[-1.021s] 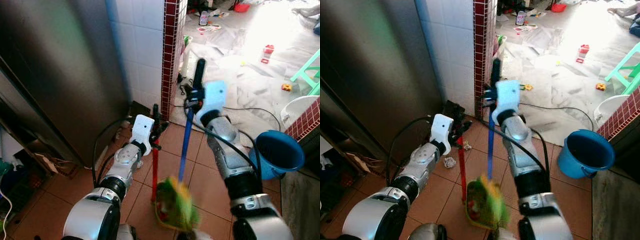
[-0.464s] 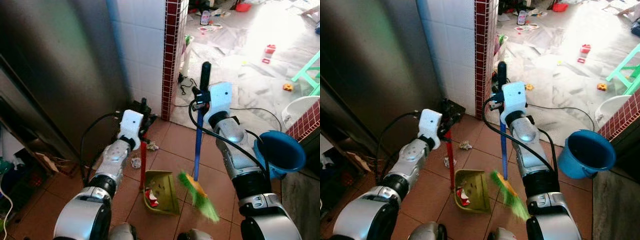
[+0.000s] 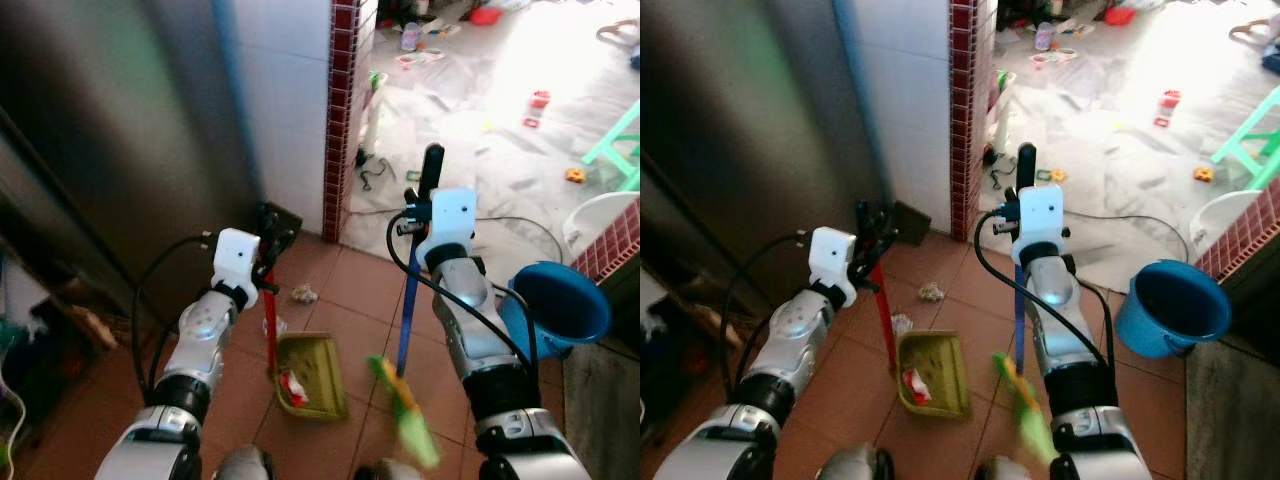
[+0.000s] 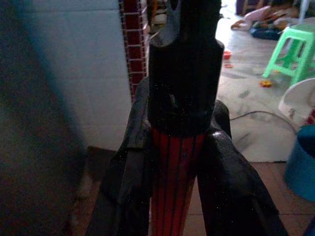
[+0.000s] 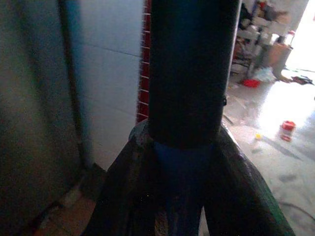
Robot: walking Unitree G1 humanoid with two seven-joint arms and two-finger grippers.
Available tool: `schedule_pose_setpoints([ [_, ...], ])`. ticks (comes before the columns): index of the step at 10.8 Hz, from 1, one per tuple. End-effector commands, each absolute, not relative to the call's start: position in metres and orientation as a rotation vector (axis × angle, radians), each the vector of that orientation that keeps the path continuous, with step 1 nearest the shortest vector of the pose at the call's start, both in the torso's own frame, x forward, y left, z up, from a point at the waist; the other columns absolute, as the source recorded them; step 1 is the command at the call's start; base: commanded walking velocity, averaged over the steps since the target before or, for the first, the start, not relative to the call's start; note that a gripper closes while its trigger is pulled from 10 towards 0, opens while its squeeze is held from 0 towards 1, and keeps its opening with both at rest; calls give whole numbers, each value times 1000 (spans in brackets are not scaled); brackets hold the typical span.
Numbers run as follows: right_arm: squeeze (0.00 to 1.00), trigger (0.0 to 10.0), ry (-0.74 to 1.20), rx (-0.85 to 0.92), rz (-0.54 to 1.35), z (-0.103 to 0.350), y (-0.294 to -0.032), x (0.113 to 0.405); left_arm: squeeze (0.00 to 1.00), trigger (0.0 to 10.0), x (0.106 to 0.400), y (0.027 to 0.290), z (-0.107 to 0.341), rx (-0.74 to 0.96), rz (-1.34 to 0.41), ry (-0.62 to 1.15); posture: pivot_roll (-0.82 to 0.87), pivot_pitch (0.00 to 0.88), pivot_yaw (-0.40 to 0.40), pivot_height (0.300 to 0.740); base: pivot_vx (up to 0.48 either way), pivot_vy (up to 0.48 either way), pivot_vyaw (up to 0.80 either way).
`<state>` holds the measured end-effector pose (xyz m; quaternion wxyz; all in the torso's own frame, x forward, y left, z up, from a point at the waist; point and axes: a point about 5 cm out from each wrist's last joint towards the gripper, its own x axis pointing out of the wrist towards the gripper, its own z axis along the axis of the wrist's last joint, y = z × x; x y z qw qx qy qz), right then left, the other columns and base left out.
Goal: Sweep floor
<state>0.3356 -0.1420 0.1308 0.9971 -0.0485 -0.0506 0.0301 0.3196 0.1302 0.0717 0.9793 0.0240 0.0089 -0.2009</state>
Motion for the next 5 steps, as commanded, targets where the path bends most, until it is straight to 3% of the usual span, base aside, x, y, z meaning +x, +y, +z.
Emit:
schedule_pose_setpoints([
  [1,0,10000,-100,-79,23,130,-147,338,0,10000,323,130,88,43,-430,-48,-28,0,15,740,0,0,-800],
  [5,0,10000,-83,-140,-111,129,-164,342,0,10000,320,128,99,16,-450,-61,-21,0,-4,740,0,-60,-800],
])
